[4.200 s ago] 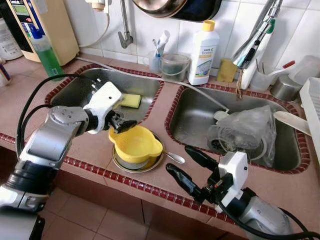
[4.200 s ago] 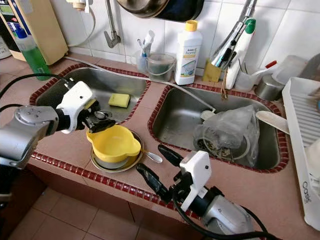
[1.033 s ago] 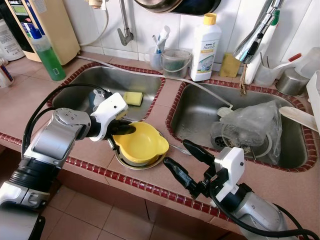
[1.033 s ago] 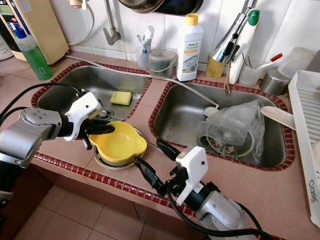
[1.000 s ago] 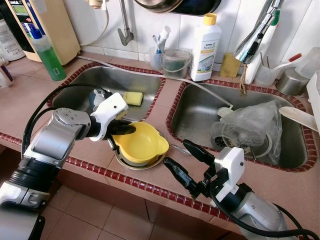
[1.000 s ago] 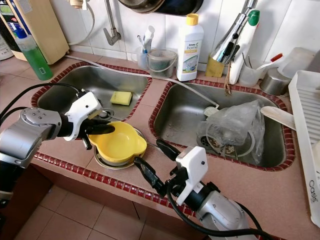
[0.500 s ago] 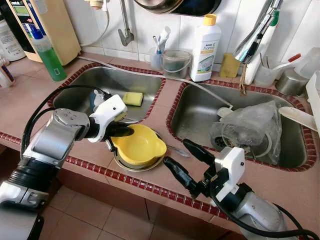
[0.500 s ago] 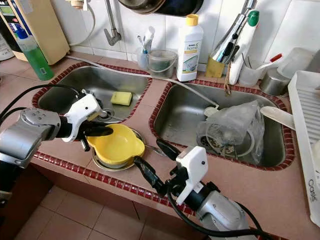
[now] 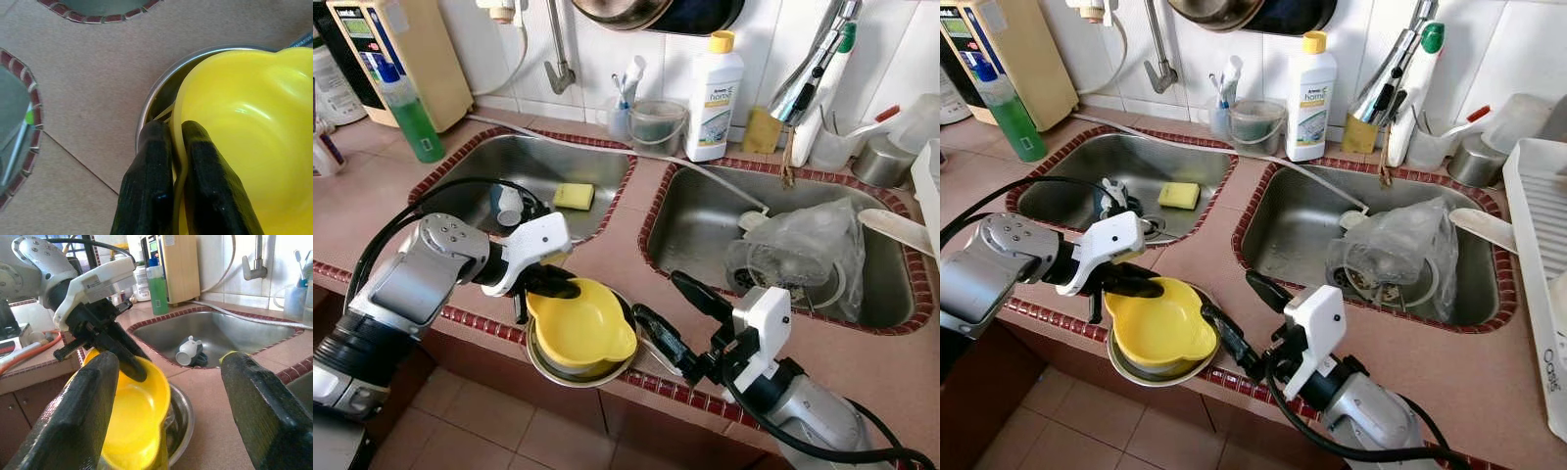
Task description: Kitchen organization
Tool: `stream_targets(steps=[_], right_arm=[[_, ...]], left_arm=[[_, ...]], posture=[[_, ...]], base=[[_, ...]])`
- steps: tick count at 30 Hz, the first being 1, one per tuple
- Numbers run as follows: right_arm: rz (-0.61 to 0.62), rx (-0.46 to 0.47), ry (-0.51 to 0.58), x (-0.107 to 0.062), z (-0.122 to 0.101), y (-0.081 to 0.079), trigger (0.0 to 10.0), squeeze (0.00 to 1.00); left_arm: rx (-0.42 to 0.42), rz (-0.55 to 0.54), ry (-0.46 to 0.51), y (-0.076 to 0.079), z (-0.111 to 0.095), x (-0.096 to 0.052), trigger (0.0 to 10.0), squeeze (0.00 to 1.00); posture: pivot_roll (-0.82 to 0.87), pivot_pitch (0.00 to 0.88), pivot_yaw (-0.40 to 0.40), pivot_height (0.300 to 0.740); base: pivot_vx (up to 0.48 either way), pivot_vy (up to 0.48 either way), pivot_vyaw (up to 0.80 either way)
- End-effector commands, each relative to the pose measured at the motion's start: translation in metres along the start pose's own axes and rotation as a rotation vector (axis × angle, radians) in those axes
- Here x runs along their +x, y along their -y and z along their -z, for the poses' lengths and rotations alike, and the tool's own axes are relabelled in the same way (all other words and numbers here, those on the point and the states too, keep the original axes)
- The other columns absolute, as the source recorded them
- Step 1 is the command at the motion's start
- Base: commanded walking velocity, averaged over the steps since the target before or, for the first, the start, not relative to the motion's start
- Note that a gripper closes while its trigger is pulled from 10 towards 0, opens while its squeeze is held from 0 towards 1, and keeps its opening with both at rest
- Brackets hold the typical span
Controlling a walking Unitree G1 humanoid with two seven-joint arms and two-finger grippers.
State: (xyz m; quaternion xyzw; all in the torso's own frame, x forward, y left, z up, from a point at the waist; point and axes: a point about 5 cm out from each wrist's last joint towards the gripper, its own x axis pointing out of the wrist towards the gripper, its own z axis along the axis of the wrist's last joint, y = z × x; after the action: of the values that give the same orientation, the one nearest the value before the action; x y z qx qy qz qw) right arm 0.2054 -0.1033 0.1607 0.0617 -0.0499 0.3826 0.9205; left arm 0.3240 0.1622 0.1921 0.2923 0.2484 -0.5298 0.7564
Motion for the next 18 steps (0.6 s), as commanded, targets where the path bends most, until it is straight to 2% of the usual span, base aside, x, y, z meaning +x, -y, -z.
stream_targets(steps=[1, 10, 14, 18], right_arm=[[0.001, -0.001, 0.000, 0.000, 0.001, -0.001, 10.0, 0.00], [0.013, 0.000, 0.007, 0.000, 0.001, -0.001, 10.0, 0.00], [0.016, 0.001, 0.008, 0.001, 0.001, -0.001, 10.0, 0.00], [0.017, 0.001, 0.013, 0.002, 0.001, -0.001, 10.0, 0.00]], left_arm=[[0.004, -0.025, -0.023, -0.004, 0.000, -0.001, 10.0, 0.00], [-0.004, -0.030, -0.011, -0.005, -0.002, 0.000, 10.0, 0.00], [-0.024, -0.031, 0.004, -0.009, -0.005, -0.002, 10.0, 0.00], [-0.005, -0.043, -0.016, -0.015, -0.007, -0.004, 10.0, 0.00]], posture=[[-0.06, 0.053, 0.108, 0.740], [-0.06, 0.055, 0.117, 0.740], [-0.06, 0.057, 0.118, 0.740], [-0.05, 0.057, 0.122, 0.740]], base=[[0.000, 0.000, 0.00], [0.000, 0.000, 0.00], [0.000, 0.000, 0.00], [0.000, 0.000, 0.00]])
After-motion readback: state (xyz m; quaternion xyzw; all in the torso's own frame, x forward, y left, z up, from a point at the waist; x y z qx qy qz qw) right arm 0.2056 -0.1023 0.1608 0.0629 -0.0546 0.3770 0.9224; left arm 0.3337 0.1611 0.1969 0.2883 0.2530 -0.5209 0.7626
